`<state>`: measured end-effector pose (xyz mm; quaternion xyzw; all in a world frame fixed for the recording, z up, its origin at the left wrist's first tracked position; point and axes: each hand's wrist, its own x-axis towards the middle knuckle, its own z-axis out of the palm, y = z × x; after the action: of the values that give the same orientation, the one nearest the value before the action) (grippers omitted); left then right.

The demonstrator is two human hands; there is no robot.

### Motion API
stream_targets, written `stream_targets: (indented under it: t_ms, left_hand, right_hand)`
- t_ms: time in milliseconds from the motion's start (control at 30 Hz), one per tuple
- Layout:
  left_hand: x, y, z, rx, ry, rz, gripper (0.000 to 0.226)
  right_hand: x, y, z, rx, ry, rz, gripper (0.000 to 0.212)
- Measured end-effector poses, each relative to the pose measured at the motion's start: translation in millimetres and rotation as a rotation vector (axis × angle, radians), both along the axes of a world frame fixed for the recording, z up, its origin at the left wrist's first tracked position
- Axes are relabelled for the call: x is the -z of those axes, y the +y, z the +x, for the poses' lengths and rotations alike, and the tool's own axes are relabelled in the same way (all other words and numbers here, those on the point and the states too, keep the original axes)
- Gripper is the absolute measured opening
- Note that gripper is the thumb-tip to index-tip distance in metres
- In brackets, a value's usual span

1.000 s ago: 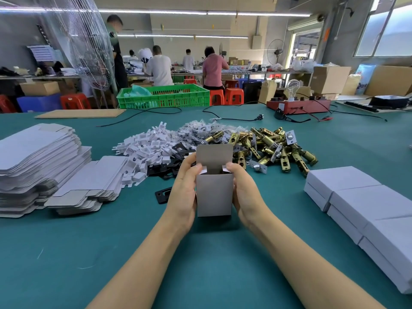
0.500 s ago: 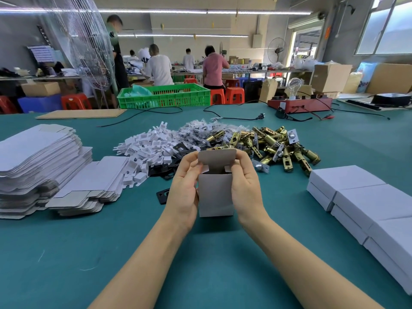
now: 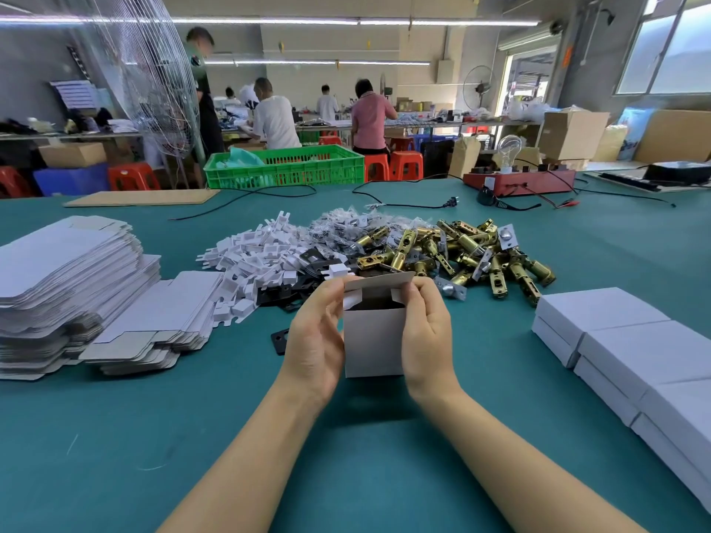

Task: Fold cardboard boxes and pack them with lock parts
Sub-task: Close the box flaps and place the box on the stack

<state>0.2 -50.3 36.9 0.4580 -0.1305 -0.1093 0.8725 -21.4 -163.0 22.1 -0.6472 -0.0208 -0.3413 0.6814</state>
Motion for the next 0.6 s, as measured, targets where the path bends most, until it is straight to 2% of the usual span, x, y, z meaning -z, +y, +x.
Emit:
stream_targets:
  t_ms: [100,167,267,367,433,500,600]
  left_hand:
    - [-4,-4,-4,-0.054,-0.015,0.048,0.058]
    - [-8,-5,-5,-0.072,-0.047,0.058,0.053]
    - [-9,-6,-7,-0.101,-0.101,0.085,0.033]
    - [-6,-9,-10,-0.173,-0.159,0.172,0.022]
    - [-3,-10,-11,-0.232,-0.206,0.233,0.014]
    - [-1,-10,-10,-0.269,-0.246,0.257,0.016]
    - [2,-11,-10,-0.32,-0.277,0.285,0.019]
  right_hand:
    - [3,-2,1,0.025,-0.045,-0.074,0.029]
    - [4,-2,2,0.024,-0.054,-0.087,0.032]
    - [6,-1,3,0.021,-0.043,-0.057,0.04]
    - [6,-2,3,0.005,-0.015,-0.02,0.045]
    - [2,-1,1,-0.05,0.053,0.046,0.059]
    - [-2,-1,0,-0.074,0.084,0.077,0.071]
    - [-4,-4,0,-0.044,0.035,-0.013,0.045]
